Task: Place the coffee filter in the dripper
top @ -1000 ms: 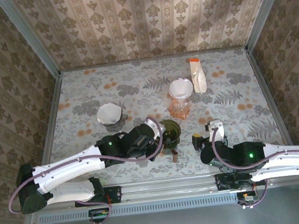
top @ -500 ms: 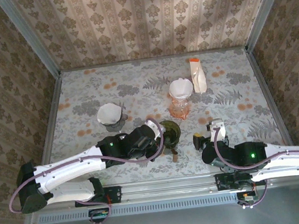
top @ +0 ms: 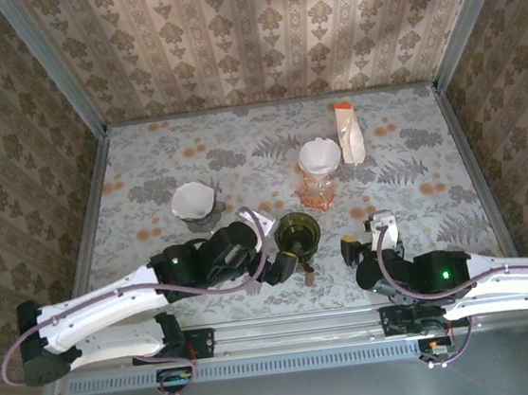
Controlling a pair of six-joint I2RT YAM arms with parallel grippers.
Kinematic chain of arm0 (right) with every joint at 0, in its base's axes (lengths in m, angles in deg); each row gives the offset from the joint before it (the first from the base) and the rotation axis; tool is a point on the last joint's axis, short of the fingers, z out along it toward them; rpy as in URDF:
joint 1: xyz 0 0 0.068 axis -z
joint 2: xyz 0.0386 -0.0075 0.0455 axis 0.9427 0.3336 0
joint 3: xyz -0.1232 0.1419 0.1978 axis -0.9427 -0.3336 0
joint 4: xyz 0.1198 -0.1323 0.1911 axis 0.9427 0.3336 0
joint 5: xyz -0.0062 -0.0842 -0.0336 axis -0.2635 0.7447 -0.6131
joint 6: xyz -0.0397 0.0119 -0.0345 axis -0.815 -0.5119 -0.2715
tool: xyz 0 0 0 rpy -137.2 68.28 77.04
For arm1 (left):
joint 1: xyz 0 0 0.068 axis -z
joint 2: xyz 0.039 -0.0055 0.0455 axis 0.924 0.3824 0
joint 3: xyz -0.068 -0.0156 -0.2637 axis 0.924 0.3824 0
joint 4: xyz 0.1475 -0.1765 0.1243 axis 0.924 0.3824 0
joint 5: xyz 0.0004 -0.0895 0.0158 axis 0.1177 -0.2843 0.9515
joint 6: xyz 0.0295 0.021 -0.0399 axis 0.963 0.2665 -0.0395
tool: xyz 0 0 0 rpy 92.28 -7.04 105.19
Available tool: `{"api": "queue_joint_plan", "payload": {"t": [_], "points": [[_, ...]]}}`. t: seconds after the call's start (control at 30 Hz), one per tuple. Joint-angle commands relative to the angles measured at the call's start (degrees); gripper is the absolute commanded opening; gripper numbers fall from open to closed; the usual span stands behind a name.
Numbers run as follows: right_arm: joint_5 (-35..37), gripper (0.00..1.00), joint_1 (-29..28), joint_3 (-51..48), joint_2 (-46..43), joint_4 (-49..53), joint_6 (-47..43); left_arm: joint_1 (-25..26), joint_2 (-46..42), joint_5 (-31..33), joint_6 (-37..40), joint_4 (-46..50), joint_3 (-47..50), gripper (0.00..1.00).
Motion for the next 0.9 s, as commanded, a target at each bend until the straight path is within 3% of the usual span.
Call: {"api": "queue_joint_plan", "payload": {"t": [0.0, 0.2, 0.43, 0.67, 0.87], "points": [[1.0, 0.71, -0.3, -0.5, -0.1, -1.6, -1.1, 0.3, -4.5, 6.5, -0.6, 0.8, -2.5, 1.0], [1.7, 0.69, 3.6, 3.3, 2.0, -7.7, -7.0, 0.0, -12.6, 12.3, 1.9, -3.7, 0.1, 1.0], [-13.4, 0.57, 27.5, 10.8, 8.1, -15.1, -17.7, -1.2, -18.4, 12.9, 3.0, -8.8, 4.2, 1.0], [-41.6, 0.48, 56.5, 19.0, 22.6, -20.2, -20.5, -1.4, -19.4, 12.7, 3.9, -9.7, 5.8, 1.0], [-49.6, 0.42, 65.4, 29.4, 40.1, -21.2, -22.9, -1.4, -19.2, 13.2, 4.8, -10.1, 6.1, 1.0]]}}
